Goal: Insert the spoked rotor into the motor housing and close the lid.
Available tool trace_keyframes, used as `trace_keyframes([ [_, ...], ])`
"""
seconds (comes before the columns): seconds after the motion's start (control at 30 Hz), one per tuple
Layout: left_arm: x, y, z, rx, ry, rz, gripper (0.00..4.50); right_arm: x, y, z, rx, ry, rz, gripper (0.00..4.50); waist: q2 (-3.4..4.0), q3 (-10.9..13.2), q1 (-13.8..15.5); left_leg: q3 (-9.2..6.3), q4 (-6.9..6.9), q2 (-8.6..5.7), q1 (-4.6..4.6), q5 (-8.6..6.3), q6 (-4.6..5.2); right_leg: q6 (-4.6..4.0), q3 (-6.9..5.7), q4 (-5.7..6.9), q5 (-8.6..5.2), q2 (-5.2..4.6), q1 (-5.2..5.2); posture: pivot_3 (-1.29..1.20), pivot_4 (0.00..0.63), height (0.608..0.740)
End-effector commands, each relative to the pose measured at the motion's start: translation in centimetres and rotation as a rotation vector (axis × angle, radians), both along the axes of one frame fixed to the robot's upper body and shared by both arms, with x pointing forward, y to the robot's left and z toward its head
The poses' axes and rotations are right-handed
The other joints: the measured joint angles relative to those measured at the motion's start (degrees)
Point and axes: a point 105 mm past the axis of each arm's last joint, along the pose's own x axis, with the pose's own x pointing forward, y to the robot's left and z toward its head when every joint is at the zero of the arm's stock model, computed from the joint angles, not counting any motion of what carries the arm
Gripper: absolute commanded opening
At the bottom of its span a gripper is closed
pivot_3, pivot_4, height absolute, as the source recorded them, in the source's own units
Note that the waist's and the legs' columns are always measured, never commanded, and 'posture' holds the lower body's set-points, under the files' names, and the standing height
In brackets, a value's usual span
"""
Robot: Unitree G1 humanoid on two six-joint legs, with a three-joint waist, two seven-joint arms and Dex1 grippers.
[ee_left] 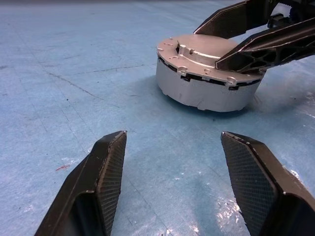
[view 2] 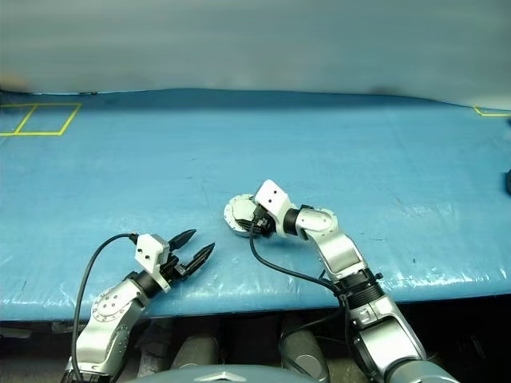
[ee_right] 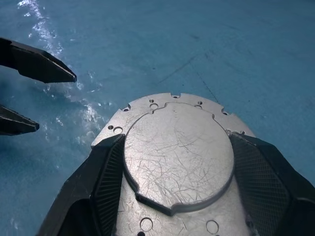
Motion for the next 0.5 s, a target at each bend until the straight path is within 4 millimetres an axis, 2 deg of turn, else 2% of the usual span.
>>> trace_keyframes([
  [0.03, 0.0, -0.1, 0.6, 0.002, -0.031, -0.013, 3.31, -0.1, -0.1, -0.6, -0.053, -0.028, 0.017, 3.02, 0.0, 0.0, 0.0, 0.0, 0.0, 0.0, 0.01, 0.0, 0.0, 0.0, 0.0, 0.0, 0.0, 0.0, 0.01, 0.0, 0.15, 0.74],
  [0.1, 0.0, -0.1, 0.6, 0.001, -0.03, -0.012, 3.31, -0.1, -0.2, -1.0, -0.043, -0.006, 0.008, 3.02, 0.0, 0.0, 0.0, 0.0, 0.0, 0.01, 0.05, 0.0, 0.0, 0.0, 0.0, 0.01, 0.0, 0.01, 0.04, 0.0, 0.15, 0.74],
  [0.2, 0.0, -0.1, 0.6, 0.002, -0.029, -0.013, 3.31, 0.1, -0.5, -0.3, 0.039, 0.058, -0.014, 3.02, -0.01, 0.0, 0.0, 0.0, 0.01, 0.01, 0.09, 0.0, 0.0, 0.0, 0.0, 0.01, 0.0, 0.01, 0.08, 0.0, 0.15, 0.74],
  [0.4, 0.1, -0.1, 0.6, 0.001, -0.03, -0.018, 3.31, 0.8, -1.8, -1.3, -0.022, 0.087, -0.048, 3.02, -0.01, 0.0, 0.1, -0.01, 0.01, 0.0, 0.07, 0.0, 0.0, 0.0, 0.0, 0.0, 0.0, -0.01, 0.08, 0.0, 0.15, 0.74],
  [0.5, 0.2, -0.2, 0.6, -0.001, -0.033, -0.019, 3.31, 0.5, -1.9, -1.7, -0.022, 0.11, -0.035, 3.02, -0.02, 0.0, 0.2, -0.02, 0.02, 0.0, 0.1, 0.0, 0.0, 0.0, -0.01, 0.01, 0.01, -0.01, 0.12, 0.0, 0.15, 0.74],
])
